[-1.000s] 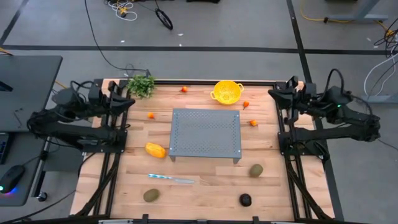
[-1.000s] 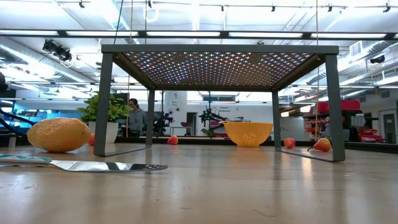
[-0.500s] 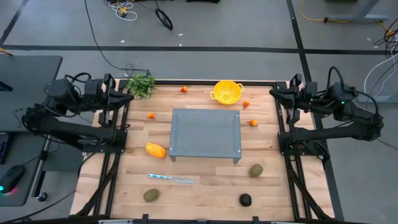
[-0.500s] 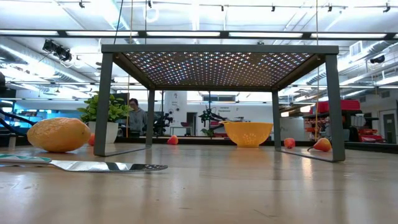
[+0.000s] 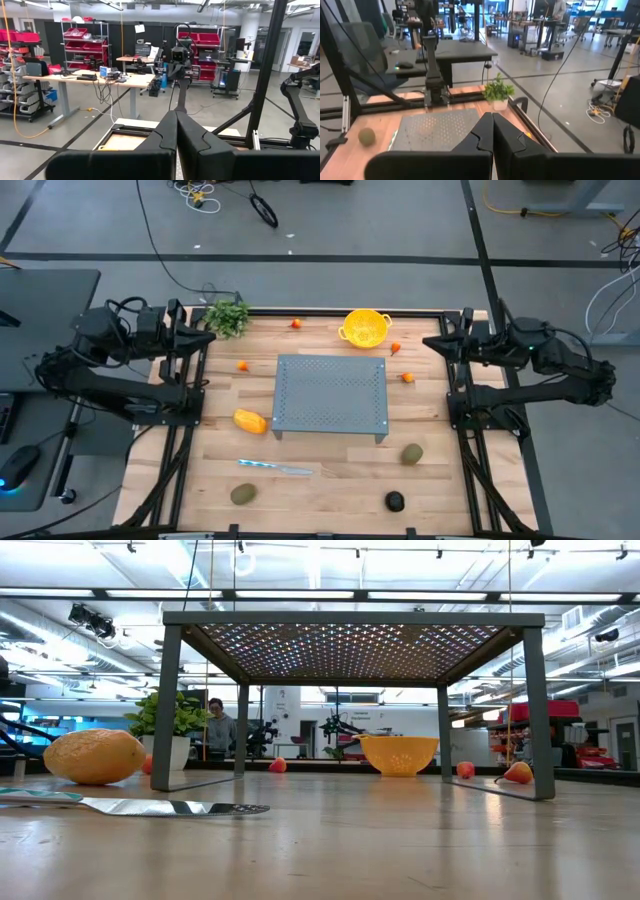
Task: Pick & Place Fruit
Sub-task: Put the strainer bowl on the shelf
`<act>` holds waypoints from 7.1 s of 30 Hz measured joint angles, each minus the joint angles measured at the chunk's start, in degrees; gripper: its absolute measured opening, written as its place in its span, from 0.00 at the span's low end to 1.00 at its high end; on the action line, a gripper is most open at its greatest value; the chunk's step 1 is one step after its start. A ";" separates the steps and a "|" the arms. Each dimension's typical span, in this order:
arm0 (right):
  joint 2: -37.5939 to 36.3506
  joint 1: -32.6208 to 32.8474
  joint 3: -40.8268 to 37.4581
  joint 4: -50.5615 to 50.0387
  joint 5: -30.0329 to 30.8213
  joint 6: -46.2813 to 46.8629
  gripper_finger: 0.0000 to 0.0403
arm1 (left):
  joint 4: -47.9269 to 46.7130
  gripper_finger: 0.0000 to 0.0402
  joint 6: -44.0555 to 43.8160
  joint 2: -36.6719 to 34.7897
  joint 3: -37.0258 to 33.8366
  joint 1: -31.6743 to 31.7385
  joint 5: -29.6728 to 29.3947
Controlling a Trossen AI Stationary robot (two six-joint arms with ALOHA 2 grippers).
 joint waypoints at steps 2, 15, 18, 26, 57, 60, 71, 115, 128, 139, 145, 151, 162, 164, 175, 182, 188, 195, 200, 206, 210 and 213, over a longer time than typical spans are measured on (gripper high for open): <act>-0.05 -0.01 -0.02 -0.48 0.00 0.00 0.00 | 0.01 0.00 0.02 0.00 0.00 0.01 0.00; 0.21 -0.06 0.00 -11.05 1.03 1.99 0.00 | 0.02 0.00 1.12 0.00 0.00 0.00 -0.09; 0.76 -0.06 -0.02 -12.62 1.83 1.99 0.00 | 0.02 0.00 1.13 0.00 0.00 0.00 -0.11; 3.12 -0.58 -0.02 -13.21 8.84 1.65 0.00 | 0.04 0.00 0.90 0.00 0.00 0.02 -0.24; 19.54 -29.59 -0.02 -7.38 -8.05 -1.49 0.00 | 0.02 0.01 1.75 -0.01 0.00 0.00 -0.22; 21.72 -31.72 -0.02 -7.44 -9.89 -1.03 0.00 | 0.02 0.01 1.75 0.00 0.00 0.00 -0.20; 28.67 -36.17 -0.02 -7.46 -10.12 -0.21 0.00 | -0.38 0.01 1.75 -0.02 0.00 0.00 0.26; 40.26 -39.94 -0.02 -7.86 -10.03 24.36 0.02 | -1.21 0.01 1.96 -0.02 0.00 0.00 -0.31; 40.99 -43.27 -0.04 -7.88 -15.14 27.72 0.22 | -1.22 0.01 1.97 -0.02 0.00 0.00 -1.25; 47.74 -43.22 -0.04 -4.78 -15.10 30.95 0.54 | -1.22 0.01 1.77 -0.02 0.00 0.02 -1.28; 52.66 -43.22 -0.04 -0.75 -15.13 35.31 0.57 | -1.22 0.01 1.75 -0.02 0.00 0.02 -1.59; 57.15 -43.22 -0.09 0.29 -15.08 36.72 0.57 | -1.22 0.01 1.73 -0.02 0.00 0.00 -1.81; 57.92 -44.26 -0.09 4.38 -14.54 41.97 0.54 | -1.22 0.01 1.33 -0.02 0.00 0.00 -1.84; 57.91 -44.50 -0.09 4.08 -14.57 43.70 0.52 | -1.21 0.01 1.33 -0.02 0.00 0.01 -2.02; 57.90 -44.84 -0.09 3.45 -12.60 42.98 0.46 | -1.22 0.01 1.44 -0.02 0.00 0.00 -2.78; 57.90 -46.59 -0.09 4.28 -13.16 36.57 0.46 | -1.22 0.01 1.33 -0.02 -0.01 0.00 -2.78; 57.90 -47.46 -0.09 3.61 -16.36 36.10 0.46 | -1.22 0.01 0.87 -0.02 0.00 0.02 -2.78; 57.90 -46.81 -0.13 3.71 -16.15 37.14 0.46 | -1.22 0.01 1.39 -0.02 -0.01 0.00 -2.78; 57.90 -46.85 -0.15 3.83 -16.13 37.18 0.46 | -1.22 0.01 1.49 -0.02 0.00 0.00 -2.78; 59.34 -46.67 -0.15 4.16 -16.48 37.59 0.46 | -1.20 0.01 2.60 -0.02 -0.01 0.00 -2.84; 60.29 -46.57 -0.17 4.20 -16.56 37.59 0.46 | -1.22 0.01 2.16 -0.02 -0.02 0.00 -3.04; 60.33 -46.57 -0.17 4.32 -16.61 37.57 0.45 | -1.22 0.01 1.83 -0.02 -0.01 0.00 -3.02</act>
